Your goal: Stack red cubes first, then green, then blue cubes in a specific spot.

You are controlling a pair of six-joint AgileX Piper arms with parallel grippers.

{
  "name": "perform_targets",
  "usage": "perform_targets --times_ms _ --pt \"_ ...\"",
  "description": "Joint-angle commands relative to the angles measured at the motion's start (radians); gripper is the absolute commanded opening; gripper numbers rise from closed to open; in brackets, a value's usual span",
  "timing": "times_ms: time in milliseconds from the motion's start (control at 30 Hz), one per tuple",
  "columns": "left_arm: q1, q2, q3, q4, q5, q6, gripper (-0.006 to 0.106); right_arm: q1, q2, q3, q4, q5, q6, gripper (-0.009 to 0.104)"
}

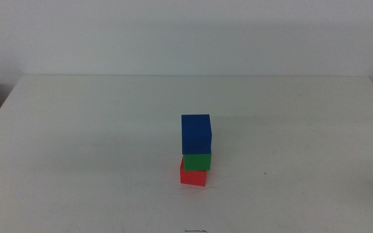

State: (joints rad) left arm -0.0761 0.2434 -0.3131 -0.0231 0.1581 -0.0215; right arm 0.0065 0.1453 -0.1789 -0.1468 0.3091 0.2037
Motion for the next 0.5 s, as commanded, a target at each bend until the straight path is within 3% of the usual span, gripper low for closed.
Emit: perform_targets --times_ms 0,200,467 --pt "-0.002 -0.05 0.061 0.0 -0.092 -0.011 0.091 -0.019 -0.064 0.024 -0.016 -0.087 -0.013 0.066" --pt "-0.002 -0.187 0.23 0.0 -0.092 -0.011 0.091 -0.021 -0.179 0.103 0.009 -0.101 -0.013 0.066" --pt "-0.002 -0.275 0.339 0.006 -0.055 -0.011 0.091 -0.021 -0.177 0.192 0.057 -0.335 -0.013 0.066"
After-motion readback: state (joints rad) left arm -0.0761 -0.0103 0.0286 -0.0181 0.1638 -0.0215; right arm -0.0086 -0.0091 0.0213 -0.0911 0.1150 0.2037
